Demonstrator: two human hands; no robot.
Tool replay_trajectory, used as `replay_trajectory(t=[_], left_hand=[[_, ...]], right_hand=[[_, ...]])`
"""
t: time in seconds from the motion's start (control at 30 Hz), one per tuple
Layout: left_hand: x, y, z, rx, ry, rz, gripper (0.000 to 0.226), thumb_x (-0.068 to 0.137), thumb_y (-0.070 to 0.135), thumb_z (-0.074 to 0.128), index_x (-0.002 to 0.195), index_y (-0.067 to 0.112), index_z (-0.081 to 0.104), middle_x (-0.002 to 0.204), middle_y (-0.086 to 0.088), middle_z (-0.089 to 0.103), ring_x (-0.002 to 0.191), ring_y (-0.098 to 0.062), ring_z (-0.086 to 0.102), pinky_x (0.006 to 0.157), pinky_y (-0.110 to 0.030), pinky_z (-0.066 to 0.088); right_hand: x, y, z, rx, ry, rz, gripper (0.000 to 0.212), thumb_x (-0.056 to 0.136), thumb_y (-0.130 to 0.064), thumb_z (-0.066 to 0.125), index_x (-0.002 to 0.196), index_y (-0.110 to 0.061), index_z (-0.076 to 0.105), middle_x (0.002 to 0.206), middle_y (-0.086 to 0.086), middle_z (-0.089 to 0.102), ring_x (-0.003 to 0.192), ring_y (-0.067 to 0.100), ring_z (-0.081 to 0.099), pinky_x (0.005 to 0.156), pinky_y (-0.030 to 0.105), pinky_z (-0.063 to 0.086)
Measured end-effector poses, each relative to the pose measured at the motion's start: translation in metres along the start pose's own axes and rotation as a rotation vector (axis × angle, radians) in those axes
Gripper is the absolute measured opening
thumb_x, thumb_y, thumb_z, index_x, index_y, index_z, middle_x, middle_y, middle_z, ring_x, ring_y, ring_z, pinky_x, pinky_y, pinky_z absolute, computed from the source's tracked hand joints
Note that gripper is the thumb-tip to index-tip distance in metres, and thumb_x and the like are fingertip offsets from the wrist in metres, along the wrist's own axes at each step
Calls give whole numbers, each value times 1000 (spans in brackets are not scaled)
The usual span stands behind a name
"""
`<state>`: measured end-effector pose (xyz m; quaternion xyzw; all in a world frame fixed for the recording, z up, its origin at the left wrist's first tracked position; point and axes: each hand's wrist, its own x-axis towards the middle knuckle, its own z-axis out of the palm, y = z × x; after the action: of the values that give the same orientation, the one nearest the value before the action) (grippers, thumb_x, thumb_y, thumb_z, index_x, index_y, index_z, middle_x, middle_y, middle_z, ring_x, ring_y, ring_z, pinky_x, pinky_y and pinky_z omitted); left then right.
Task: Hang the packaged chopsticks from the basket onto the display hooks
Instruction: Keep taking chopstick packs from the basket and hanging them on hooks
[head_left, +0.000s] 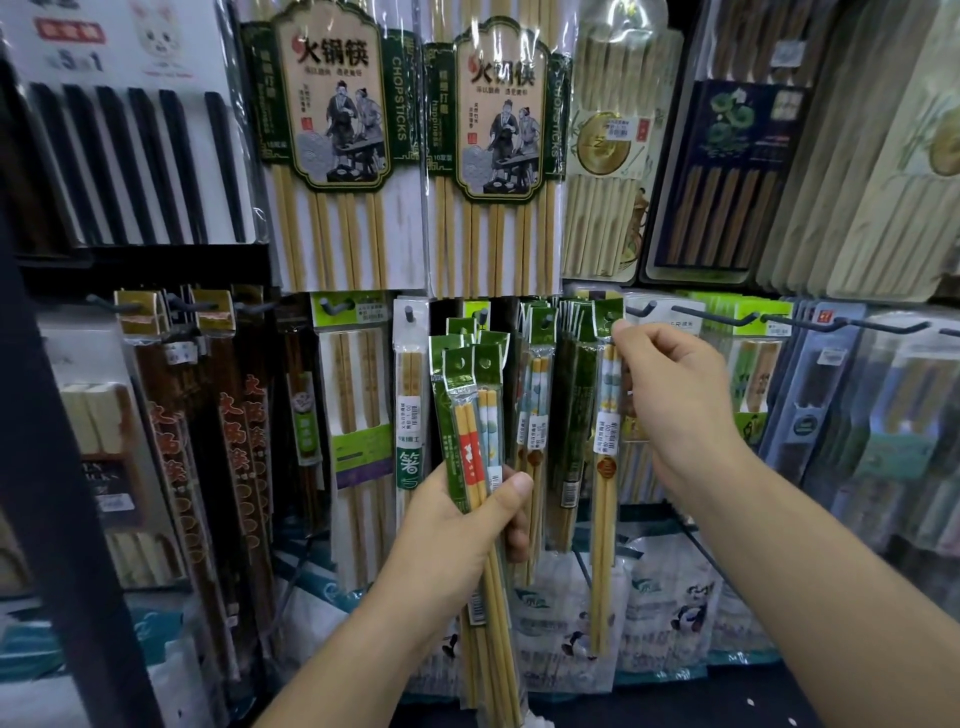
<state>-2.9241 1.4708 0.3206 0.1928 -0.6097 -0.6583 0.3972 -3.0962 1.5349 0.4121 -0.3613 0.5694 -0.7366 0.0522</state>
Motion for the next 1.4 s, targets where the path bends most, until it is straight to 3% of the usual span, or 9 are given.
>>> replay_trajectory(t=[0.27,0.37,0.47,0.57,0.73,0.9,1.07,1.23,1.4], left_hand=[[0,-1,-2,-8,-21,15,14,95,18,70,107,11,65,70,-1,70,61,-16,66,61,-28,58],[1,-2,-3,26,-17,42,22,96,22,70,110,10,59,76,-4,73,64,-17,68,60,-27,57],[1,-3,-3,44,-20,51,25,96,26,70,112,12,57,80,-4,74,66,-17,68,61,-26,56],[0,-2,-3,48,-24,55,24,96,26,69,112,12,58,81,-2,74,67,-16,67,61,-27,57],[0,-2,-3,-9,-10,42,23,92,26,73,107,13,63,79,-2,73,69,-18,70,64,-33,60],[-1,-3,1,-52,-59,29,17,76,34,80,91,34,72,80,-1,73,70,-18,70,64,-37,62],[-3,-3,5,-48,-94,16,45,72,35,82,110,19,64,82,-1,74,71,-20,72,62,-35,61],[-5,-1,6,-60,-126,24,13,79,34,77,91,37,73,89,-5,76,78,-23,74,63,-36,62],[-5,-2,5,-93,-136,9,14,83,33,75,97,34,74,95,-9,77,85,-28,76,68,-40,63]], right_hand=[[9,10,0,-23,7,-5,37,100,-25,63,64,-14,58,56,-7,38,55,8,40,78,30,43],[15,20,1,-115,25,-42,37,99,-27,63,71,-2,60,55,-7,41,54,8,40,69,18,49],[19,29,0,-179,40,-62,41,100,-33,63,77,1,62,48,-13,38,51,7,38,57,2,43],[18,35,-1,-208,58,-64,35,98,-38,64,79,-9,69,53,-12,47,50,3,44,53,9,44],[-4,31,-4,-212,68,-83,27,96,-37,67,79,-16,62,58,-14,52,52,-3,47,61,23,39],[-36,12,4,-142,-328,-108,7,93,-37,69,90,-33,74,87,-11,74,77,-1,66,62,12,49],[-44,3,13,-134,-361,-152,10,94,-26,71,85,-22,72,79,8,67,72,13,63,63,24,51],[-44,5,11,-77,-370,-67,11,95,-27,69,86,-21,74,71,4,62,67,10,57,58,16,45],[-45,4,9,-11,-371,4,16,97,-26,65,85,-20,74,70,-1,64,60,4,56,52,16,45]])
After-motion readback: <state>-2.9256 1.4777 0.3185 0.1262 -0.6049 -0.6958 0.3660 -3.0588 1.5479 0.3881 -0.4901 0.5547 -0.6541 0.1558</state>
